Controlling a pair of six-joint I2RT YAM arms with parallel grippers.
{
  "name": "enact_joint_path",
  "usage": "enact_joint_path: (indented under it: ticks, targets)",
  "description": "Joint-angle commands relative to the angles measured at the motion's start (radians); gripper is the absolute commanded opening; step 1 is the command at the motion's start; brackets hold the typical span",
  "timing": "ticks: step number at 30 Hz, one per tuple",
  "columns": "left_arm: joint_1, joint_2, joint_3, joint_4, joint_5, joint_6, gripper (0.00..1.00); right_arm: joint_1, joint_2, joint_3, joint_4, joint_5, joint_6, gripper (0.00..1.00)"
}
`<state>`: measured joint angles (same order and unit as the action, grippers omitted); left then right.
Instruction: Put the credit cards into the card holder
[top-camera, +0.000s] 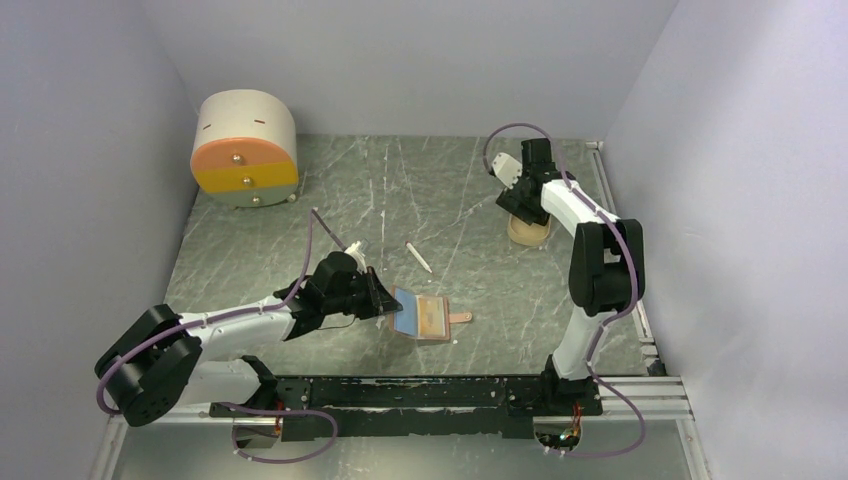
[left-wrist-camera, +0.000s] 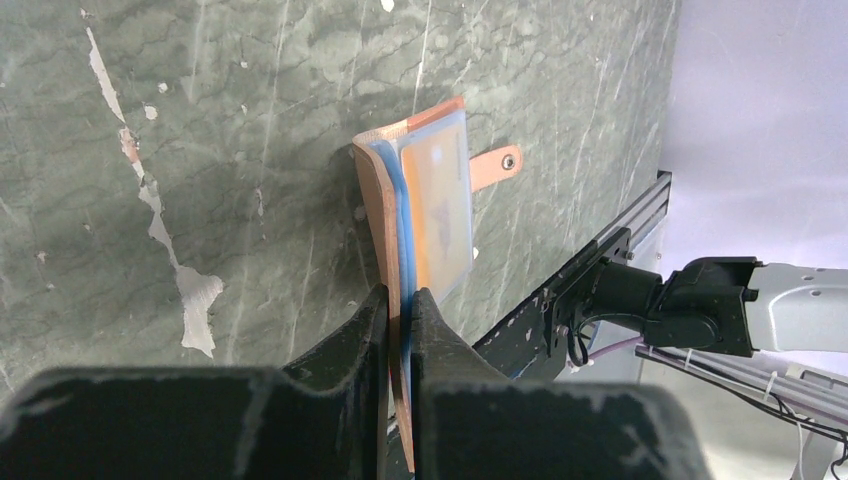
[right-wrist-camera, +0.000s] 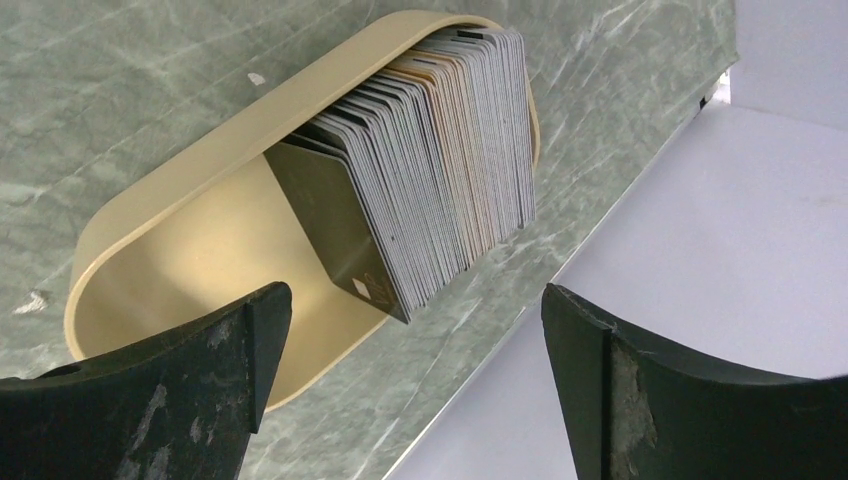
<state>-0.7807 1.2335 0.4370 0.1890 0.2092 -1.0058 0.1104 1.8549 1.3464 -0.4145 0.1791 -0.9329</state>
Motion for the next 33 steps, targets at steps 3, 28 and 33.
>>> enact_joint_path:
  ticks: [3,28,33]
  targets:
    - [0.004,0.005,0.037,0.005,0.018,0.021,0.09,-0.012,0.065,0.038,0.029,0.010,-0.030,0.99]
    - [0.004,0.067,0.057,0.018,0.022,0.022,0.09,-0.030,0.135,0.063,0.106,0.081,-0.057,0.78]
    - [0.004,0.066,0.053,0.025,0.024,0.019,0.09,-0.028,0.110,0.066,0.097,0.061,-0.051,0.72]
